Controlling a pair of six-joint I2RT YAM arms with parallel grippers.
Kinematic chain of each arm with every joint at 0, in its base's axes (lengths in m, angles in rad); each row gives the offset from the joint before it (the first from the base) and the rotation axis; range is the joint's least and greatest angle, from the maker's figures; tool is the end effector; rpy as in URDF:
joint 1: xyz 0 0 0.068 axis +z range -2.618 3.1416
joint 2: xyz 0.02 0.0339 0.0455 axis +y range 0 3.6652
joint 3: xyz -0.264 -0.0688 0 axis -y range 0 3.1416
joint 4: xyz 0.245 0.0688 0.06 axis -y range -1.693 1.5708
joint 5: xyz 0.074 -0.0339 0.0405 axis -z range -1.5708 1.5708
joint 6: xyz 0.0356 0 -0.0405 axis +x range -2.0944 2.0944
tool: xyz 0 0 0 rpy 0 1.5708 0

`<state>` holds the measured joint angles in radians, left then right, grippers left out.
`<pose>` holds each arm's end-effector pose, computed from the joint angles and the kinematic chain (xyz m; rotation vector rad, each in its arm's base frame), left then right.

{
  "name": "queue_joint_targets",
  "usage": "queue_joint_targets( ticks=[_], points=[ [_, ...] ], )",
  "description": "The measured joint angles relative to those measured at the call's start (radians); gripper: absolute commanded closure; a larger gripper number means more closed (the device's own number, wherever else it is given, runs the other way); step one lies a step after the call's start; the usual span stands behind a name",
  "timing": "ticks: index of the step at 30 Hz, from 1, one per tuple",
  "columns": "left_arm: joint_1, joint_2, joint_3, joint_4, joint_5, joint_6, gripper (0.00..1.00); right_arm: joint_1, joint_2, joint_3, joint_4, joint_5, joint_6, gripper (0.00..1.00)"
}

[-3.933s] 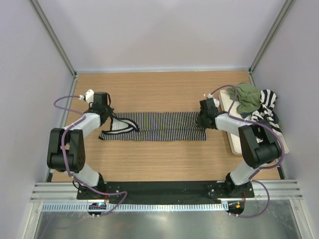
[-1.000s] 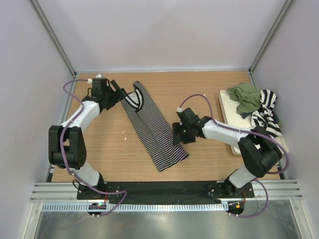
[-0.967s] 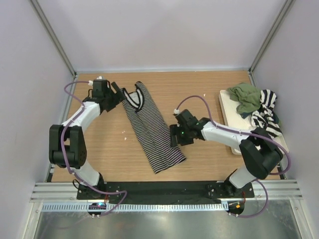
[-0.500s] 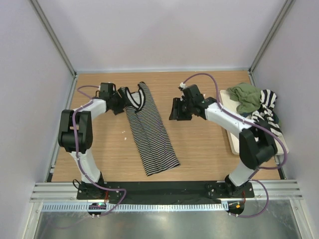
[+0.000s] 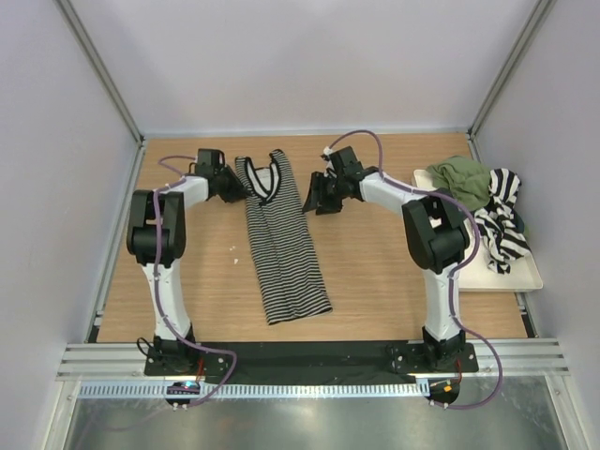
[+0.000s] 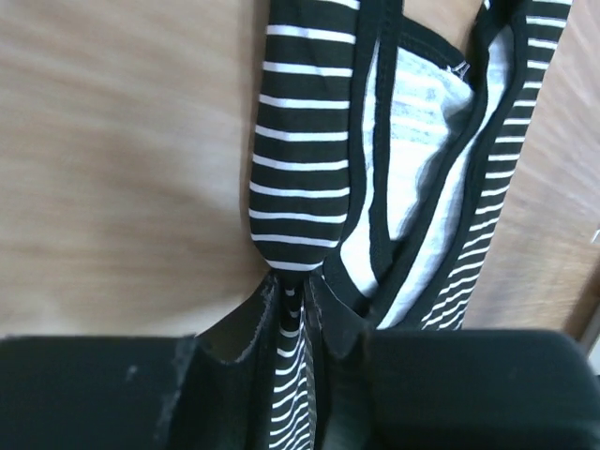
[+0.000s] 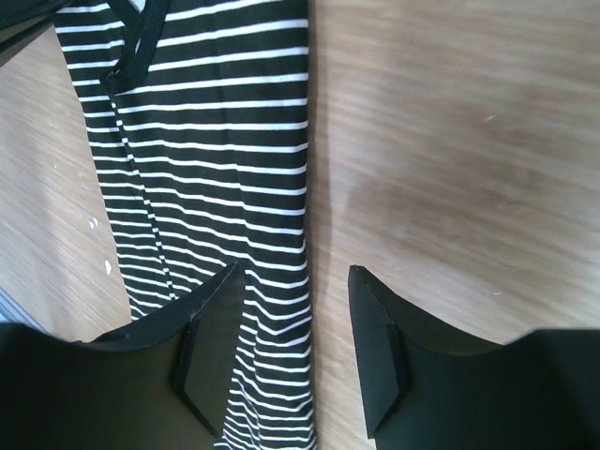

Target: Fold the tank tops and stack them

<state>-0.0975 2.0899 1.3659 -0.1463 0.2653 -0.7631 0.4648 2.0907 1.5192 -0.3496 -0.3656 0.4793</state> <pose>0.4411 -0.0525 0.1425 -0.7087 2.4271 -0.6911 0.4006 0.2151 0.1752 -0.1432 2.6045 0.8273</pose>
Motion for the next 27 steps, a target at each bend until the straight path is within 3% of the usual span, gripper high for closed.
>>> queue_joint_targets(
  ticks=[6, 9, 10, 14, 21, 27],
  points=[
    [-0.031, 0.116, 0.157, 0.009, 0.038, -0.014, 0.84, -0.064, 0.002, -0.001, 0.022, -0.008, 0.001, 0.46],
    [-0.076, 0.156, 0.222, 0.013, 0.036, -0.016, 0.66, -0.093, -0.003, -0.022, 0.032, 0.0, 0.0, 0.46],
    [-0.089, 0.159, 0.229, 0.015, 0.036, -0.018, 0.51, -0.101, -0.007, -0.032, 0.032, 0.003, 0.0, 0.47],
    [-0.132, 0.137, 0.222, 0.033, 0.027, -0.015, 0.36, -0.125, -0.04, -0.098, 0.03, 0.027, -0.003, 0.47],
    [-0.123, -0.1, -0.034, -0.017, -0.037, 0.011, 0.22, -0.121, -0.206, -0.264, 0.025, 0.056, -0.006, 0.45],
    [-0.167, -0.549, -0.409, -0.03, -0.137, 0.013, 0.19, -0.042, -0.449, -0.477, 0.016, 0.092, -0.002, 0.4]
  ],
)
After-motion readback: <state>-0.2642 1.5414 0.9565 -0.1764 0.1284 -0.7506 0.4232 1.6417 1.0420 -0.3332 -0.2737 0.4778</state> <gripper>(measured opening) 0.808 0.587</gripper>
